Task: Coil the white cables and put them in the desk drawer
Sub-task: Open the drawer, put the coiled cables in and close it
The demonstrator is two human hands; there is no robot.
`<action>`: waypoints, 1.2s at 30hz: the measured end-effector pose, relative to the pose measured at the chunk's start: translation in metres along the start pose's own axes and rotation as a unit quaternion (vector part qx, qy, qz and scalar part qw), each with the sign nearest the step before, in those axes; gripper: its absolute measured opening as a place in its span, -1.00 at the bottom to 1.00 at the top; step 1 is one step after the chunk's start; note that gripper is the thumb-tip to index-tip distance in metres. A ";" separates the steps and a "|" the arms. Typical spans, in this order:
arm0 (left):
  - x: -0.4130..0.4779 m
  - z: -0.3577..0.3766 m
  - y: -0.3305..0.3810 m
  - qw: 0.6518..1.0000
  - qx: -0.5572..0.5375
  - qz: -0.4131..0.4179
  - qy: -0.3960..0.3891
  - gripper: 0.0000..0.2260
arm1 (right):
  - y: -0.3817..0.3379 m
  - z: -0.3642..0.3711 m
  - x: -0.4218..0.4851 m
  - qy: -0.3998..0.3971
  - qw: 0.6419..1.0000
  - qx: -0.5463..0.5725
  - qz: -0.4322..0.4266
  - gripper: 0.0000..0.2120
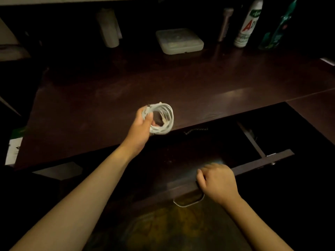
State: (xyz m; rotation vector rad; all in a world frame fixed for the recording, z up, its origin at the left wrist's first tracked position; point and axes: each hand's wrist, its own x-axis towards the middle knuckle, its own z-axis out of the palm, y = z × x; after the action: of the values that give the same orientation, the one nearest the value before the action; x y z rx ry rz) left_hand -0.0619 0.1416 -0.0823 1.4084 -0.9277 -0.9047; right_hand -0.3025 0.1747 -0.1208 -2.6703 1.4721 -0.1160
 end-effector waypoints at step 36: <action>-0.065 0.055 -0.176 0.765 0.564 -0.086 -0.299 -0.39 | 0.007 0.016 -0.031 0.116 0.993 0.019 -0.002 -0.65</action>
State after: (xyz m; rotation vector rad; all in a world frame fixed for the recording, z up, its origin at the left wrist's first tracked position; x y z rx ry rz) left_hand -0.1324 0.1836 -0.2599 2.2837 -2.0834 -0.9789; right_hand -0.3229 0.1976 -0.1380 -2.7040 1.5076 -0.4641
